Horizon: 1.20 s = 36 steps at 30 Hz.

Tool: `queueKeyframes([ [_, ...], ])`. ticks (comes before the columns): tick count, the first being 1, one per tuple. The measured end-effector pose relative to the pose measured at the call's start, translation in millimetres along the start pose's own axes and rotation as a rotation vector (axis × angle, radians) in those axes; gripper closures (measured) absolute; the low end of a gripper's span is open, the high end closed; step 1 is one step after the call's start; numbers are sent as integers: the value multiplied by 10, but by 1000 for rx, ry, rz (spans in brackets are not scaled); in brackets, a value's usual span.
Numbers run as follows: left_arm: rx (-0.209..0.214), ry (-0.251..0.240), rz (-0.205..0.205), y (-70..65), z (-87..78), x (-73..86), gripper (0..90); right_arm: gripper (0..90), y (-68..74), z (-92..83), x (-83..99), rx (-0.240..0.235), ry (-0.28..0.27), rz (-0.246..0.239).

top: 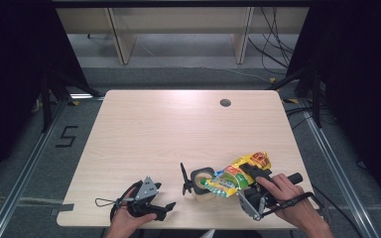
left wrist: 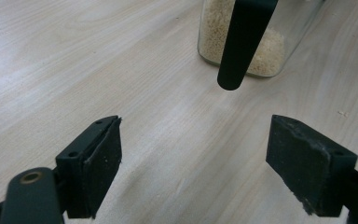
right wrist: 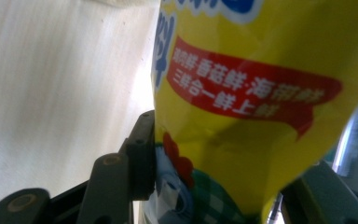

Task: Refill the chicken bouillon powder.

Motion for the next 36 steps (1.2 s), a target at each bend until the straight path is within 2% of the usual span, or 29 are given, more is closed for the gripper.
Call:
queueKeyframes([
  [2,-9,4,12,15,-6,-1,176,535,20,29,16,1,-39,31],
  [3,-12,2,-6,12,-2,4,176,537,16,35,26,6,-54,35],
  [5,-11,3,-4,13,-3,4,176,541,62,34,43,-16,-65,102],
  [6,-11,2,-5,12,-2,5,176,543,50,43,54,-3,-84,84],
  [7,-10,2,-5,11,-4,4,175,545,73,28,68,-12,-81,133],
  [8,-10,2,-6,10,-4,3,176,548,86,33,88,-12,-98,157],
  [12,-10,2,-6,12,-3,4,176,556,162,66,170,-26,-137,220],
  [13,-11,2,-7,12,-2,4,175,557,186,72,183,-29,-151,248],
  [14,-11,3,-6,12,-2,4,176,560,247,63,197,-48,-144,329],
  [15,-8,3,7,14,-5,0,176,564,243,74,220,-48,-167,323],
  [16,-8,5,23,21,-7,-5,176,566,258,83,235,-45,-188,346],
  [17,-8,4,20,20,-7,-5,176,568,238,93,245,-30,-212,326],
  [18,-8,4,19,20,-7,-5,176,571,275,91,259,-42,-224,386],
  [19,-10,2,-8,11,-2,3,176,572,263,98,277,-34,-246,368],
  [20,-10,2,-6,12,-3,3,176,573,281,92,282,-36,-250,406],
  [21,-9,1,-6,14,-2,4,176,574,272,96,294,-31,-265,402],
  [23,-8,5,22,23,-8,-5,176,575,281,98,307,-28,-291,433],
  [24,-7,4,19,18,-7,-3,175,576,274,104,315,-19,-305,435],
  [25,-2,-2,0,2,-3,-2,176,577,305,104,309,-46,-330,494],
  [26,-3,-5,-10,-3,-2,0,176,577,301,115,319,-37,-347,498],
  [27,-3,-3,12,8,-5,-8,176,578,335,96,322,-54,-336,554],
  [28,-10,2,-7,8,-2,3,176,579,344,108,321,-56,-355,583],
  [29,-8,4,7,13,-5,0,176,581,324,128,343,-44,-379,560],
  [30,-9,5,21,20,-8,-4,176,582,339,133,362,-46,-380,595],
  [31,-8,4,19,20,-7,-4,176,583,339,140,385,-45,-388,604],
  [32,-8,4,19,20,-7,-5,176,584,358,139,400,-47,-393,649],
  [33,-10,0,-8,11,-1,4,176,585,361,148,420,-41,-407,673],
  [34,-10,2,-8,10,-2,3,176,585,372,158,446,-47,-422,694],
  [36,-10,3,-5,9,-5,4,176,587,382,178,494,-48,-422,702],
])
Point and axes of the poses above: each handheld gripper's, and its own axes: z roughly forward along the jaws, x roughly out of its underside, y roughly to its left, the point moved 6 cm from there along z, roughly forward along the jaws, and after that the axes turned 12 degrees about -z, right-handed, at the moved point
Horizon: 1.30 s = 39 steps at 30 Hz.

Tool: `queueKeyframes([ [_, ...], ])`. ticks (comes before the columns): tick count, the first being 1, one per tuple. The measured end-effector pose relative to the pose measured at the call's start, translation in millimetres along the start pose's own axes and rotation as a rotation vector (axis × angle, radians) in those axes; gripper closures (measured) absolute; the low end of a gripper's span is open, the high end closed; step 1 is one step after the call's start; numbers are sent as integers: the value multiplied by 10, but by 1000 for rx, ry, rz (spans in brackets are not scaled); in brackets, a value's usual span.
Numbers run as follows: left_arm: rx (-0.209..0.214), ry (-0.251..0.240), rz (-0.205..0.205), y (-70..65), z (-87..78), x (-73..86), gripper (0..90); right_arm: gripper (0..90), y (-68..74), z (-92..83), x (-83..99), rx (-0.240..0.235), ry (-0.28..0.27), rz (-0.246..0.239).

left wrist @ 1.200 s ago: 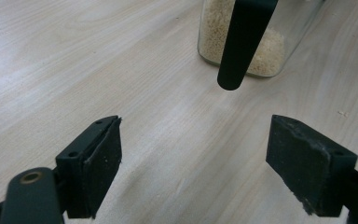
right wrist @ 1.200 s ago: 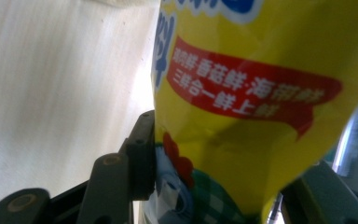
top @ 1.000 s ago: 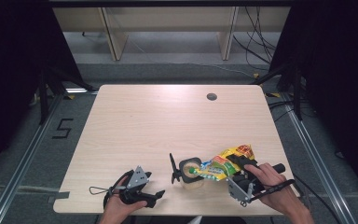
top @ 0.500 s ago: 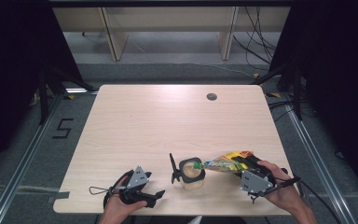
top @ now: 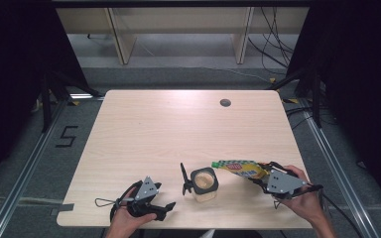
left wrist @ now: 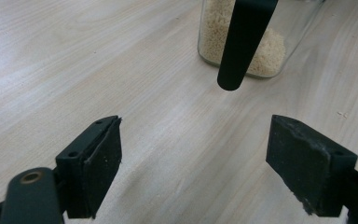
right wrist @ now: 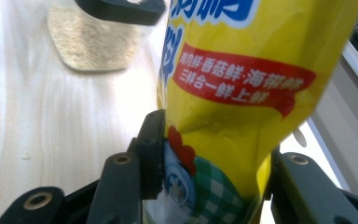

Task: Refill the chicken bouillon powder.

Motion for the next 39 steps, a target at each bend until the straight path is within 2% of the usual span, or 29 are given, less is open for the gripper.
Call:
queueKeyframes([
  [2,-1,-3,-2,3,3,-1,176,589,-16,-5,61,-2,-30,56],
  [4,-1,-2,-1,2,1,-1,176,591,-21,-3,115,2,-41,85],
  [5,6,-9,-5,-9,2,-6,176,593,-20,-16,146,2,-56,127],
  [6,8,-5,14,-1,-7,-13,176,593,-36,-19,170,2,-74,135],
  [9,9,-7,15,-3,-11,-15,176,593,-60,-36,259,10,-113,202],
  [11,12,-11,16,-4,-11,-16,176,593,-73,-58,306,20,-121,246],
  [12,8,-12,15,-4,-15,-16,176,593,-91,-67,327,22,-126,236],
  [14,8,-14,16,-2,-15,-18,176,592,-85,-81,366,27,-132,293],
  [16,2,-7,8,0,-16,-9,176,591,-120,-98,418,40,-134,286],
  [18,2,-7,4,-2,-15,-10,176,590,-110,-114,439,38,-126,309],
  [19,1,-7,4,-2,-16,-10,176,589,-122,-114,448,44,-129,291],
  [20,-1,-8,0,-1,-15,-7,176,589,-103,-127,449,38,-121,316],
  [21,4,-15,-9,-10,-12,-8,175,588,-111,-132,460,41,-116,322],
  [22,-2,-7,-1,0,-18,-5,176,587,-114,-132,467,41,-119,313],
  [23,9,-24,-20,-18,-8,-11,176,586,-113,-139,474,46,-113,324],
  [24,11,-31,-23,-27,-12,-17,176,585,-110,-146,484,39,-108,330],
  [25,11,-23,4,-9,-22,-21,176,583,-111,-158,498,42,-99,338],
  [27,10,-26,-29,-22,-22,-15,176,582,-91,-179,515,31,-95,374],
  [30,9,-27,-22,-13,-27,-17,176,581,-93,-193,523,52,-89,376],
  [31,6,-21,2,3,-33,-21,176,578,-65,-202,517,37,-81,413],
  [32,-5,-2,26,27,-46,-14,176,574,-64,-207,524,48,-84,411],
  [33,-5,-4,14,21,-42,-12,176,570,-55,-218,531,47,-82,413],
  [34,11,-33,-26,-17,-20,-20,176,563,-42,-242,546,46,-68,425],
  [35,11,-32,-36,-24,-18,-15,176,554,-33,-250,556,45,-70,425],
  [36,11,-32,-34,-26,-16,-15,176,545,-34,-264,575,57,-71,421],
  [37,-5,-16,-9,1,-23,-9,176,539,-34,-283,590,72,-61,429],
  [39,7,-30,-6,-16,-16,-20,176,532,-21,-292,596,68,-56,463],
])
Point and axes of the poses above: each handheld gripper's, and its own axes: z roughly forward along the jaws, x roughly out of its underside, y roughly to its left, the point moved 6 cm from there along z, roughly forward along the jaws, and after that the axes turned 12 degrees about -z, right-handed, at the moved point
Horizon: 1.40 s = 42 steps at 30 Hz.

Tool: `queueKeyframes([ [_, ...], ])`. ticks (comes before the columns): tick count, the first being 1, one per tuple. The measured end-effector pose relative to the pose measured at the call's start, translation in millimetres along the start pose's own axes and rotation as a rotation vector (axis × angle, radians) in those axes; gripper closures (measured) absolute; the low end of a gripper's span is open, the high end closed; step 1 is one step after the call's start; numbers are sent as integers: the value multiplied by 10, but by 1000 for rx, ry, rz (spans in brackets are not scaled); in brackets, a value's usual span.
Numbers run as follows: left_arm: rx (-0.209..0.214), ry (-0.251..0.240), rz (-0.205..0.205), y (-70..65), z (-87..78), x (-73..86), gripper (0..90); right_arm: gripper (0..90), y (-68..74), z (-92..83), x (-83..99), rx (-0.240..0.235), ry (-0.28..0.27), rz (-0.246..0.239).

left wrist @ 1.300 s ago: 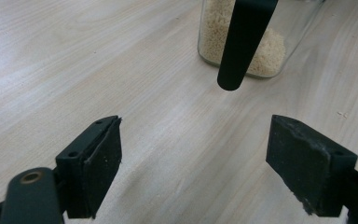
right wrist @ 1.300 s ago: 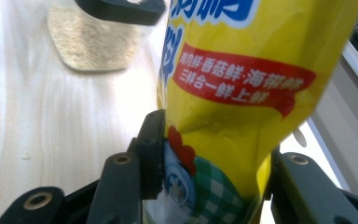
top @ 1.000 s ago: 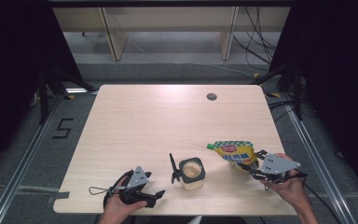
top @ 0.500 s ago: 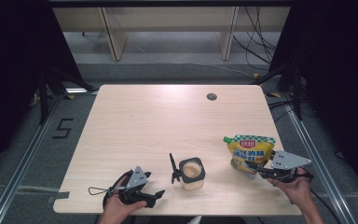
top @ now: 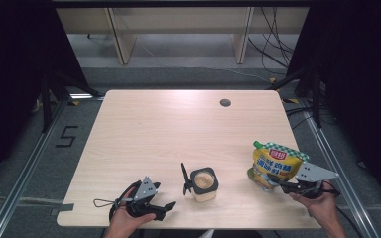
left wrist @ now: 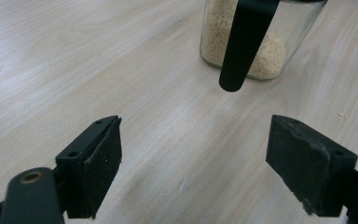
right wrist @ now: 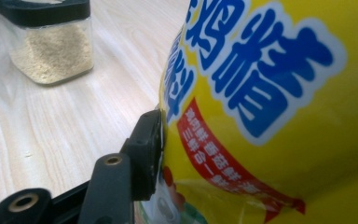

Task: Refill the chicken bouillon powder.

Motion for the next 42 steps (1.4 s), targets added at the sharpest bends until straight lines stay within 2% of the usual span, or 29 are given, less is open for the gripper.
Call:
queueKeyframes([
  [2,3,0,1,2,-2,-2,176,530,5,10,-7,8,-14,6],
  [3,2,-2,-30,-11,0,4,176,525,-7,7,-7,9,-9,-15],
  [4,1,-6,-30,-8,4,4,176,517,1,14,-5,0,-7,5],
  [5,1,-6,-29,-7,4,5,176,500,-23,13,2,17,-4,1],
  [6,1,-5,-28,-7,5,6,176,494,-7,9,13,9,0,27],
  [7,-12,12,-6,17,-6,10,176,492,-21,10,16,6,-5,19],
  [9,-5,4,-15,-1,-1,8,176,464,-15,7,8,10,-13,35],
  [11,1,-3,3,3,1,-3,176,428,-34,25,-10,24,-34,23],
  [12,-7,4,-17,2,-1,8,176,416,-30,23,-9,23,-34,36],
  [13,-4,4,-15,5,-1,7,176,407,-35,13,-9,20,-36,39],
  [15,3,-4,-30,-9,-2,3,176,374,-47,-16,-7,30,-29,81],
  [17,-2,2,-19,2,-9,4,176,332,-59,-25,-18,52,-36,132],
  [20,3,-3,-30,-8,-3,5,176,307,-59,-44,-31,54,-40,153],
  [21,2,-4,-24,-3,-3,2,176,296,-39,-58,-25,58,-28,167],
  [22,0,4,6,16,-13,-4,176,290,-43,-75,-10,65,-23,152],
  [23,-8,18,4,20,-25,3,176,284,-13,-103,-4,69,-14,187],
  [25,-6,15,5,19,-24,-1,176,276,27,-176,-4,71,-21,219],
  [26,-2,7,2,14,-18,-6,176,276,16,-193,-12,85,-34,218],
  [27,-6,15,-8,12,-23,3,176,277,42,-223,-15,90,-28,246],
  [30,0,8,7,21,-29,-12,176,280,72,-276,-7,107,-26,264],
  [32,-1,6,10,23,-31,-18,176,284,111,-302,-1,121,5,302],
  [33,-4,0,11,25,-28,-20,176,285,108,-312,14,127,19,276],
  [34,-9,10,16,30,-41,-20,176,286,135,-314,9,123,21,298],
  [35,-1,-3,-25,-1,-36,-22,176,286,154,-329,13,123,38,315],
  [37,-7,7,0,19,-56,-32,176,287,151,-335,27,129,41,290],
  [38,-1,-3,-14,2,-56,-38,176,286,192,-354,25,134,56,335],
  [40,9,-29,-26,-23,-45,-63,176,286,223,-384,45,138,84,330],
  [41,9,-21,-7,-14,-57,-69,176,286,247,-388,46,135,89,343],
  [42,8,-27,-11,-22,-60,-80,176,286,250,-393,57,138,94,323],
])
Point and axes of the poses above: each handheld gripper's, and its own axes: z roughly forward along the jaws, x roughly out of its underside, y roughly to its left, the point moved 6 cm from there along z, roughly forward along the jaws, and after that the axes turned 12 degrees about -z, right-handed, at the moved point
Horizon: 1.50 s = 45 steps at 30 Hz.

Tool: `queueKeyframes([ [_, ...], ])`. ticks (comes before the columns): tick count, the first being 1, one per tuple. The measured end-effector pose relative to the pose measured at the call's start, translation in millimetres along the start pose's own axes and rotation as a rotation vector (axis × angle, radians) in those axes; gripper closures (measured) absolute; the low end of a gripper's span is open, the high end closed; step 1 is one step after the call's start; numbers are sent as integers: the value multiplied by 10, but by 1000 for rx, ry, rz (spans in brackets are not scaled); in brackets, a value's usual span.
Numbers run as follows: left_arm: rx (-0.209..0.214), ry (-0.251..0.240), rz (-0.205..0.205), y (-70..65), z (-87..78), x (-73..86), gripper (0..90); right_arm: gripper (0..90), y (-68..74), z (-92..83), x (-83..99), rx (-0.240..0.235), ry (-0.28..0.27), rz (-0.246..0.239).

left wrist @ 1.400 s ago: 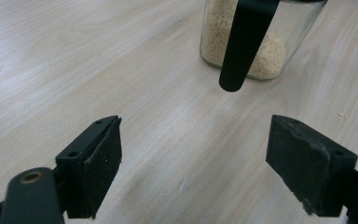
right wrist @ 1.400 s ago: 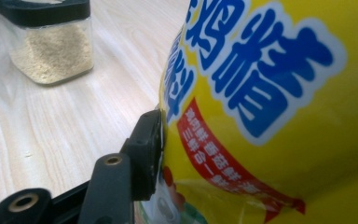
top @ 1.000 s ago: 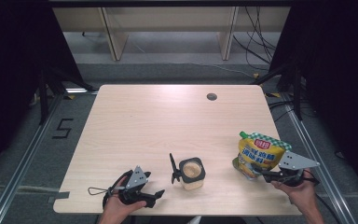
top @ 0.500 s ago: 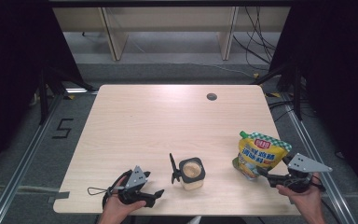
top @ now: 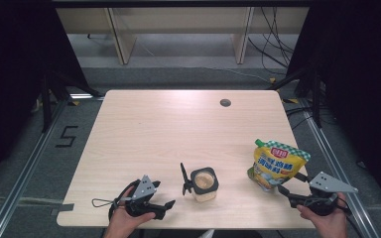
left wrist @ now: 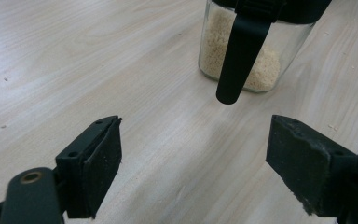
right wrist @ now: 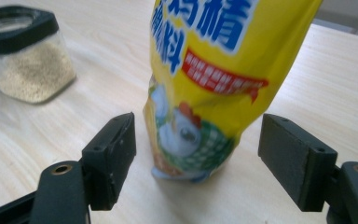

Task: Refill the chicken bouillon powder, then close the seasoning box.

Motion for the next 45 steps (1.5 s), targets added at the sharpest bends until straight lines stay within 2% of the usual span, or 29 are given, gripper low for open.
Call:
queueKeyframes([
  [1,0,10,8,11,-9,-2,176,286,31,-19,18,0,21,13],
  [2,4,-11,-20,-13,1,-8,176,286,19,-23,26,8,22,-21],
  [3,4,-2,-4,-3,-12,-12,176,286,42,-38,40,6,38,-8],
  [6,-3,10,0,6,-24,-10,175,286,89,-59,67,-2,59,-29],
  [7,-5,11,-1,6,-25,-9,176,286,87,-59,73,11,55,-47],
  [8,-5,8,-14,-6,-24,-7,175,286,147,-78,87,2,82,-4],
  [10,-7,9,-15,-10,-30,-11,176,286,151,-73,93,3,84,-58],
  [11,3,-3,-28,-31,-25,-18,175,286,161,-74,95,4,81,-67],
  [12,0,10,-13,-26,-38,-24,175,285,196,-82,97,-1,86,-42],
  [13,0,5,-7,-23,-36,-30,175,285,200,-77,101,-10,85,-55],
  [14,9,-5,-22,-47,-40,-39,174,285,209,-88,107,-2,92,-55],
  [15,6,-8,-14,-46,-47,-46,174,285,244,-94,113,-14,102,-30],
  [16,7,-3,-1,-41,-57,-51,174,284,223,-87,115,-9,97,-53],
  [17,0,0,3,-37,-64,-53,174,284,232,-88,120,-14,106,-50],
  [20,8,-6,-30,-71,-74,-70,173,283,236,-79,110,-14,100,-65],
  [22,6,-5,-12,-67,-88,-90,174,282,255,-77,112,-27,110,-65],
  [23,8,-5,-26,-74,-92,-89,186,282,258,-79,108,-27,107,-62],
  [24,14,-18,-29,-86,-91,-101,206,282,268,-86,110,-22,113,-41],
  [26,19,-24,-22,-90,-112,-119,273,282,259,-87,107,-12,110,-45],
  [28,26,-35,4,-101,-152,-150,380,282,252,-90,104,-7,112,-37],
  [29,24,-37,8,-114,-181,-162,430,283,234,-87,100,-4,105,-55],
  [30,29,-46,15,-132,-199,-178,531,283,247,-93,103,-8,115,-39],
  [32,24,-60,30,-155,-240,-221,669,283,242,-92,99,4,111,-41],
  [33,40,-72,21,-184,-260,-250,709,283,247,-89,99,-2,112,-41],
  [36,49,-83,44,-225,-300,-334,834,283,252,-98,92,11,116,-50],
  [39,55,-80,51,-285,-316,-419,889,283,248,-91,81,9,111,-55],
  [40,53,-75,69,-305,-311,-455,890,283,253,-91,83,5,115,-49],
  [41,58,-72,64,-329,-299,-473,891,284,240,-88,80,9,110,-66],
  [45,77,-60,92,-433,-225,-588,892,287,258,-104,75,11,114,-30],
])
Point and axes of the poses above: each handheld gripper's, and its own axes: z roughly forward along the jaws, x roughly out of its underside, y roughly to its left, the point moved 6 cm from there along z, roughly forward along the jaws, and after that the axes turned 12 degrees about -z, right-handed, at the moved point
